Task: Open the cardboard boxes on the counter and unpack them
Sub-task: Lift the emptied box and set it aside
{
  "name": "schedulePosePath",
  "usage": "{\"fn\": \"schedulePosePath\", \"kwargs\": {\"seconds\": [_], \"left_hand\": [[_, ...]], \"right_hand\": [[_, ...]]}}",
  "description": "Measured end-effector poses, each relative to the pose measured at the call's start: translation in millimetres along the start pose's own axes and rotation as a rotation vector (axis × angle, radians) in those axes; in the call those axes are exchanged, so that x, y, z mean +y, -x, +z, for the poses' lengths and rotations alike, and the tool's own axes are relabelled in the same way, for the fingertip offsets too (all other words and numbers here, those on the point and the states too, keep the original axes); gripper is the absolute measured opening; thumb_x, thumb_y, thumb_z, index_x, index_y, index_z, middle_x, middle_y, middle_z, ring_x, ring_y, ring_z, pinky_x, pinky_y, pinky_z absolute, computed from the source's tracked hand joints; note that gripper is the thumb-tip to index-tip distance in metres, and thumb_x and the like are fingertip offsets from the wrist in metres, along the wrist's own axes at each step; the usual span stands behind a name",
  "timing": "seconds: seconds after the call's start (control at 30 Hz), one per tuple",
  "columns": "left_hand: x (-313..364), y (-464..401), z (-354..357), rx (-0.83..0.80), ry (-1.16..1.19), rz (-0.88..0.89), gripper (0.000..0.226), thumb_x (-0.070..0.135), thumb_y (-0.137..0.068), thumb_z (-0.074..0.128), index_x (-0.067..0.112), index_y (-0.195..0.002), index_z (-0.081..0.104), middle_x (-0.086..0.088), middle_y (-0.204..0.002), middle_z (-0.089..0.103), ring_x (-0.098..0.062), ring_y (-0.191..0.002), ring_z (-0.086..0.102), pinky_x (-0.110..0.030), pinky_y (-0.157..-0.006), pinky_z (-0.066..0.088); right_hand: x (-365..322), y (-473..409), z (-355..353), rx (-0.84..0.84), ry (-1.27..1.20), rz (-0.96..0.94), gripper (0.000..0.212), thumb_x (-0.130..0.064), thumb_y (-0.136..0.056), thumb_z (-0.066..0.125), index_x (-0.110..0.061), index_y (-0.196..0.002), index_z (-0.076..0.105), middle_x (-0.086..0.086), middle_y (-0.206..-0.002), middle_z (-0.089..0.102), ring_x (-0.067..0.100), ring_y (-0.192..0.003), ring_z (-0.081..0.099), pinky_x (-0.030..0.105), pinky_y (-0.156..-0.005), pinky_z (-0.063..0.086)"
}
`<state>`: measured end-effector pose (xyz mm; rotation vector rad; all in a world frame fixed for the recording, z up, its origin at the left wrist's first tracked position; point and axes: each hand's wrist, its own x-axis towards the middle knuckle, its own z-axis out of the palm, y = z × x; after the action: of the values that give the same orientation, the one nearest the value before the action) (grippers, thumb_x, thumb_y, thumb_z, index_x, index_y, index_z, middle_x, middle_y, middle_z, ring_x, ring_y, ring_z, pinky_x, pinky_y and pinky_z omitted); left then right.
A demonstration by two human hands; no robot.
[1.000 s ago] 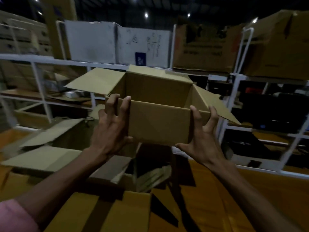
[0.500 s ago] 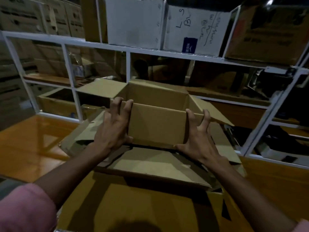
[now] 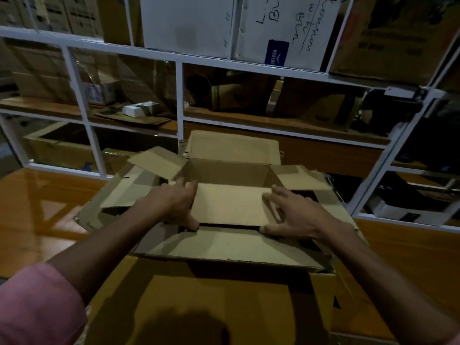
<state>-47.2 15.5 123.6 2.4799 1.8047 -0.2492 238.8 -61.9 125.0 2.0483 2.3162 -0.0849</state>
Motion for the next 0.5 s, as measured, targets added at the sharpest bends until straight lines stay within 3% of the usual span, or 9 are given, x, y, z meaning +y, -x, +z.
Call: {"fn": "schedulePosePath", "kwargs": {"seconds": [0.07, 0.13, 0.17, 0.23, 0.3, 0.43, 0.5], "left_hand": [[1, 1, -7, -0.141, 0.016, 0.059, 0.067, 0.054, -0.084, 0.071, 0.023, -0.138, 0.048, -0.004, -0.129, 0.057, -0.025, -0.111, 0.058, -0.039, -0.093, 0.053], [1, 2, -6, -0.156, 0.053, 0.108, 0.037, 0.044, -0.094, 0.063, 0.022, -0.124, 0.059, 0.001, -0.111, 0.063, -0.020, -0.100, 0.061, -0.035, -0.084, 0.053], [1, 3, -3, -0.133, 0.063, 0.123, 0.028, 0.040, -0.096, 0.060, 0.022, -0.118, 0.062, 0.001, -0.103, 0.063, -0.019, -0.095, 0.062, -0.035, -0.081, 0.054], [0, 3, 4, -0.075, 0.091, 0.128, 0.022, 0.040, -0.097, 0.058, 0.023, -0.111, 0.063, 0.000, -0.098, 0.063, -0.020, -0.089, 0.062, -0.040, -0.082, 0.056], [-2, 4, 9, -0.028, 0.101, 0.120, 0.028, 0.044, -0.095, 0.057, 0.023, -0.113, 0.061, -0.002, -0.103, 0.064, -0.022, -0.091, 0.062, -0.044, -0.084, 0.056], [2, 12, 12, 0.111, 0.188, 0.155, 0.036, 0.045, -0.096, 0.056, 0.020, -0.123, 0.057, -0.003, -0.104, 0.064, -0.021, -0.091, 0.064, -0.044, -0.082, 0.058], [10, 16, 16, 0.224, 0.187, 0.183, 0.042, 0.046, -0.099, 0.053, 0.019, -0.131, 0.055, -0.006, -0.120, 0.064, -0.023, -0.106, 0.062, -0.044, -0.091, 0.055]], "right_hand": [[1, 4, 2, -0.051, -0.070, 0.002, 0.075, -0.085, -0.083, 0.033, -0.037, -0.137, 0.053, 0.000, -0.136, 0.061, 0.019, -0.112, 0.060, 0.043, -0.097, 0.051], [1, 5, 8, -0.031, -0.129, 0.056, 0.072, -0.085, -0.086, 0.023, -0.032, -0.110, 0.066, -0.004, -0.099, 0.070, 0.014, -0.086, 0.063, 0.039, -0.080, 0.055], [2, 3, 11, -0.016, -0.116, 0.080, 0.066, -0.081, -0.091, 0.025, -0.030, -0.101, 0.066, -0.004, -0.089, 0.068, 0.013, -0.079, 0.061, 0.036, -0.073, 0.054], [6, 0, 19, 0.045, -0.064, 0.126, 0.050, -0.069, -0.097, 0.035, -0.029, -0.101, 0.065, -0.002, -0.090, 0.067, 0.015, -0.079, 0.059, 0.032, -0.066, 0.048], [11, -2, 23, 0.141, -0.059, 0.163, 0.040, -0.060, -0.098, 0.045, -0.026, -0.108, 0.065, 0.001, -0.100, 0.069, 0.018, -0.084, 0.061, 0.034, -0.071, 0.052], [9, -1, 26, 0.273, -0.225, 0.132, 0.036, -0.050, -0.100, 0.051, -0.023, -0.118, 0.067, 0.000, -0.109, 0.072, 0.015, -0.092, 0.065, 0.038, -0.082, 0.056], [2, 3, 27, 0.341, -0.279, 0.088, 0.041, -0.051, -0.101, 0.049, -0.021, -0.122, 0.067, 0.001, -0.115, 0.072, 0.014, -0.099, 0.065, 0.040, -0.087, 0.056]]}}
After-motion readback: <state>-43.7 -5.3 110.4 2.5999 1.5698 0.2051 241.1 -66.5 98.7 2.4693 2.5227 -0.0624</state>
